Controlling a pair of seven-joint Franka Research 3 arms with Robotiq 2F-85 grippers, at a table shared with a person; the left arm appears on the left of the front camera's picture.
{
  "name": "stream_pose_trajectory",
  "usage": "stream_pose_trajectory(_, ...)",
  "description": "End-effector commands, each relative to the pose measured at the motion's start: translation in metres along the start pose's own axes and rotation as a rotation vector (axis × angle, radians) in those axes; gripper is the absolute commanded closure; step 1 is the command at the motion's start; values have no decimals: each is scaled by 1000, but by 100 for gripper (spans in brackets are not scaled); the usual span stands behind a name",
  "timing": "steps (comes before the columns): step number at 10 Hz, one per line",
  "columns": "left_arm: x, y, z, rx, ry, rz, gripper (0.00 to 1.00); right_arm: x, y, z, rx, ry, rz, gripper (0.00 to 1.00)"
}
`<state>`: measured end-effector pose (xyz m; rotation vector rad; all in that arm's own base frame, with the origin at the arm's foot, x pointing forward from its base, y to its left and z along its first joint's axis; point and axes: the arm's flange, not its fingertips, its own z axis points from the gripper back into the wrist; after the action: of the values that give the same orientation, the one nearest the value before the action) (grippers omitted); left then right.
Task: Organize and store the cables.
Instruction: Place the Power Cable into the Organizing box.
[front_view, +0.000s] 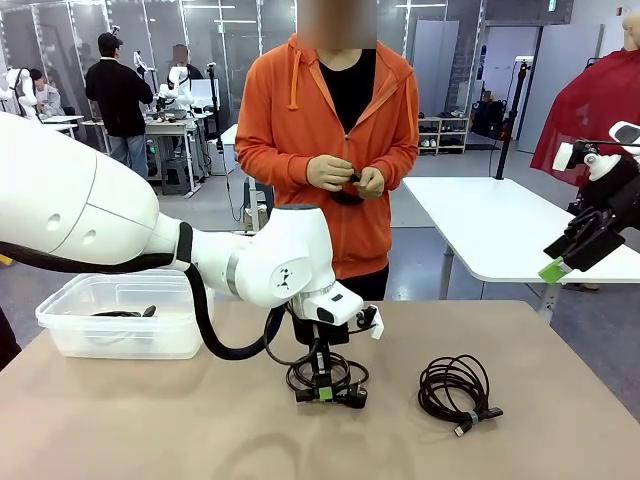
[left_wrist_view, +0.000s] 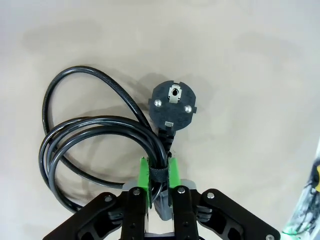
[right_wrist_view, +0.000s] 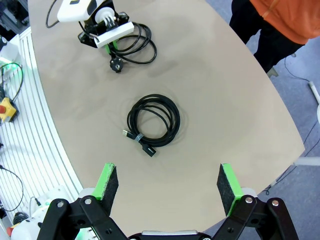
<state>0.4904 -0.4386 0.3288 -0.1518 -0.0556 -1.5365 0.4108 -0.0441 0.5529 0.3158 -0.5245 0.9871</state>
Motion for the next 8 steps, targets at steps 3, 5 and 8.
stream_pose_trajectory(3,-8,7,72,-50,-38,-27,100,0,0,0,3,-2,1,0)
stream_pose_trajectory(5,-13,7,99,-23,0,-51,100,0,0,0,3,-2,1,0)
stream_pose_trajectory(8,-17,6,136,32,27,-117,100,0,0,0,3,-2,1,0)
